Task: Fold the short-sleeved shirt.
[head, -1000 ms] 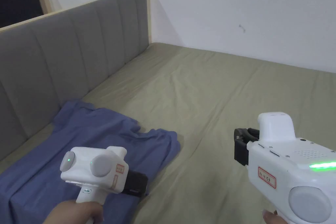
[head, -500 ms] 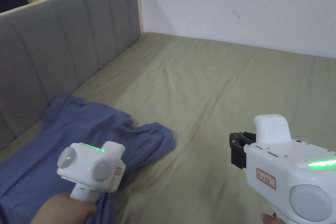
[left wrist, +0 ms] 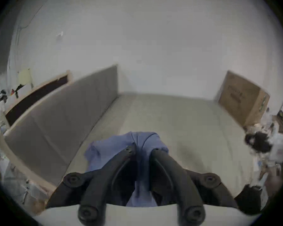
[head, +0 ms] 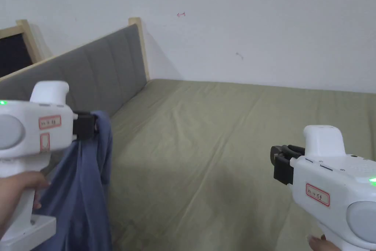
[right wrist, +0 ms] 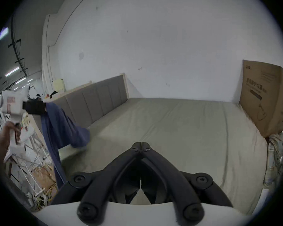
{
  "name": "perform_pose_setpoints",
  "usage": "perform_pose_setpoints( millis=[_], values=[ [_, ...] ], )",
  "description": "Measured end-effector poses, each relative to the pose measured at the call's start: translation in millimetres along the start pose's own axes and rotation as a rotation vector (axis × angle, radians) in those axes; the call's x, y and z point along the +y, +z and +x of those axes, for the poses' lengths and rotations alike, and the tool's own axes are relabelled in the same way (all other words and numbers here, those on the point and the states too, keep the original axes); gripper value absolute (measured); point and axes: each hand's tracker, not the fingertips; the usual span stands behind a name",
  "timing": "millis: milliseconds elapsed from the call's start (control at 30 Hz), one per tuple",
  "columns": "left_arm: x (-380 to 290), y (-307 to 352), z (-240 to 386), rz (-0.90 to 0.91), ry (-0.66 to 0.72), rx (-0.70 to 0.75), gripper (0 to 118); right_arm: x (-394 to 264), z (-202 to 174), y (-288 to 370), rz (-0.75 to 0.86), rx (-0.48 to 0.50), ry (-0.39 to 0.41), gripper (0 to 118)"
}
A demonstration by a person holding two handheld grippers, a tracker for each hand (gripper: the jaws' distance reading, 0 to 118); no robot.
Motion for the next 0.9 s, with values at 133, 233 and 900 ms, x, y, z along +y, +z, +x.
perform_pose_setpoints(
  millis=[133,233,900],
  values=[
    [43,20,72,0.093,-0.082,-0.15,10,15,26,42,0.075,-0.052,-0.025,0],
    [60,21,128,0.125,-0.095,-0.326,10,22,51,75,0.123,-0.125,-0.04,0],
    [-139,-180,404,-0.7,-0.161,-0.689,13,-46,178,136,0.007,-0.419,-0.171,0]
  ],
)
